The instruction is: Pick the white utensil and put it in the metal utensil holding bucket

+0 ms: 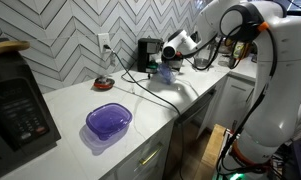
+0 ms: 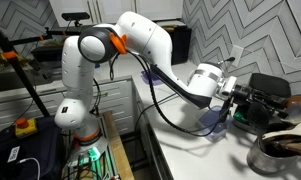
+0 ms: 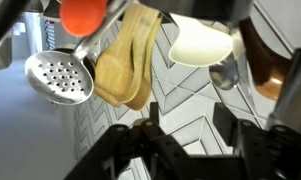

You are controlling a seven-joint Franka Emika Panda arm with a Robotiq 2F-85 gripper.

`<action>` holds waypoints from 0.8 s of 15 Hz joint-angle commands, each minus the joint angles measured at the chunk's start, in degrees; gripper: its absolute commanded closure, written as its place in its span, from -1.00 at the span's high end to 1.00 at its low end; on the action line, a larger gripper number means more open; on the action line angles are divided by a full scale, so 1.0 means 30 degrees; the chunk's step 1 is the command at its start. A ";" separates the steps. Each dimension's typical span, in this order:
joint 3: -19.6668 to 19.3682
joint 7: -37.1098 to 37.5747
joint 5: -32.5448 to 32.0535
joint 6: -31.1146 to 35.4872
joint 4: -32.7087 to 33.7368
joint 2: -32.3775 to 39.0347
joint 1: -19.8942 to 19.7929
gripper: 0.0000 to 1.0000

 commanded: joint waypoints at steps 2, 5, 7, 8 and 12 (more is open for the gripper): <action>0.0829 0.2727 -0.3244 0.3027 -0.2255 -0.3652 0.0233 0.94; 0.1585 0.4854 -0.6328 0.4448 -0.4047 -0.6113 0.0863 1.00; 0.2124 0.6850 -0.9067 0.5282 -0.4670 -0.7256 0.1187 1.00; 0.2809 0.4903 -0.6951 0.5835 -0.4182 -0.7725 0.1802 0.99; 0.3281 0.5218 -0.6642 0.6783 -0.3429 -0.7969 0.2385 0.99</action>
